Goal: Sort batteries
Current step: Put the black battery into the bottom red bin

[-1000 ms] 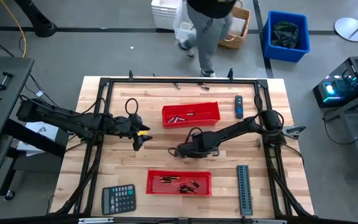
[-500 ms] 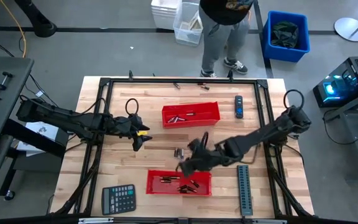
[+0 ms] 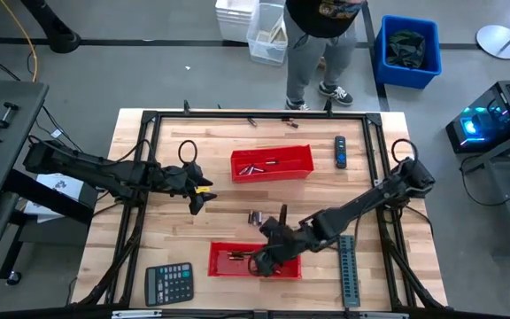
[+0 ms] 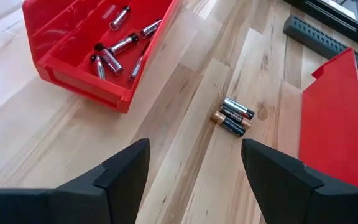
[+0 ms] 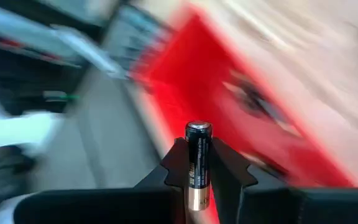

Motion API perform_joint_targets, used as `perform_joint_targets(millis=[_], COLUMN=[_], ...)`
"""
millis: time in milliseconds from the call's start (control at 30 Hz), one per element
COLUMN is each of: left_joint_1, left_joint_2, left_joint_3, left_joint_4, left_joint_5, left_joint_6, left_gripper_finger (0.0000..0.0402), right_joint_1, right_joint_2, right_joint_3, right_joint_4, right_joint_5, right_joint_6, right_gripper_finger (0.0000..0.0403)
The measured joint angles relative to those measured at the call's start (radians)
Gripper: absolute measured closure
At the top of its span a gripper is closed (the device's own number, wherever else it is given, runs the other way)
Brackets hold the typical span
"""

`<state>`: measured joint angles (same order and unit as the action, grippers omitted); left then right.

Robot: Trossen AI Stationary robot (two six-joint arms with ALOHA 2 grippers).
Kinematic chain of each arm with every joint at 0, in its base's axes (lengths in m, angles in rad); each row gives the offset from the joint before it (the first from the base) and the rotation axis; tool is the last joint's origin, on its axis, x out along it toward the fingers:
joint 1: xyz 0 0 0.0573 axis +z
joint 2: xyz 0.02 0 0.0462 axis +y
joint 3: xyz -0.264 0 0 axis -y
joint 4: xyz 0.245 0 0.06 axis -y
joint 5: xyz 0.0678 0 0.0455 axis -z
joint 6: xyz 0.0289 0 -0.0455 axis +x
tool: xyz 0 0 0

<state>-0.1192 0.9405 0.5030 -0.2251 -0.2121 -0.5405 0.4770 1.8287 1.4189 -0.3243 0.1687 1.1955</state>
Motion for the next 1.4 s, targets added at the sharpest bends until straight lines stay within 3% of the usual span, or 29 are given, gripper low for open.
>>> perform_joint_targets(millis=[167,467,667,733,833,900,967,1200,1400], left_joint_1=[0.000,0.000,0.001,0.001,0.001,0.001,0.001,0.001,0.001], left_joint_2=[0.000,0.000,0.000,0.000,0.000,0.000,0.000,0.000,0.000], left_joint_3=[0.000,0.000,0.000,0.000,0.000,0.000,0.000,0.000,0.000], left_joint_4=[-0.003,-0.009,-0.015,-0.015,-0.015,-0.015,-0.017,-0.018,-0.017], left_joint_5=[0.000,0.000,0.000,0.000,0.000,0.000,-0.001,-0.007,-0.031], left_joint_6=[-0.008,-0.005,0.021,0.022,0.022,0.022,0.022,0.053,0.046], left_gripper_finger=[0.0154,0.0154,0.0154,0.0154,0.0154,0.0154,0.0154,0.0154,0.0154], right_joint_1=[-0.006,0.009,-0.026,-0.039,-0.064,-0.092,-0.126,-0.229,-0.288], right_joint_2=[0.002,0.002,-0.002,-0.005,-0.005,-0.005,-0.005,-0.003,-0.001], right_joint_3=[0.000,0.001,0.160,0.253,0.376,0.425,0.446,0.311,0.049], right_joint_4=[-0.049,-0.076,-0.193,-0.289,-0.500,-0.621,-0.716,-0.762,-0.447], right_joint_5=[-0.026,-0.074,-0.107,-0.059,0.111,0.237,0.284,0.108,0.037], right_joint_6=[-0.042,-0.111,-0.205,-0.267,-0.293,-0.216,-0.080,0.197,0.402], right_gripper_finger=[0.0368,0.0217,0.0189,0.0190,0.0192,0.0192,0.0192,0.0192,0.0192])
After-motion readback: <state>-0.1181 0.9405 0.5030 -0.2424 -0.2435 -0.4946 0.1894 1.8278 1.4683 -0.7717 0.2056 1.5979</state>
